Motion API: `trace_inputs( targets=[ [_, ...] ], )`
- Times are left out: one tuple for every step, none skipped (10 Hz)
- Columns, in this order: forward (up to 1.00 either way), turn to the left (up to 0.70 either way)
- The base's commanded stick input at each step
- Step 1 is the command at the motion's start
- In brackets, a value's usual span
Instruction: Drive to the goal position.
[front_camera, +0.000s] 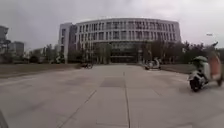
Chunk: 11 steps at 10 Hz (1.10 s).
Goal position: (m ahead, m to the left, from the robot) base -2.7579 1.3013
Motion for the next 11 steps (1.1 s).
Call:
trace_inputs(
  targets=[
    [1.0,-0.05],
    [1.0,-0.02],
    [1.0,0.0],
    [1.0,0.0],
    [1.0,-0.02],
    [1.0,-0.1],
    [1.0,-0.04],
    [1.0,0.0],
    [1.0,0.0],
    [0.36,0.0],
    [0.0,0.0]
  ],
)
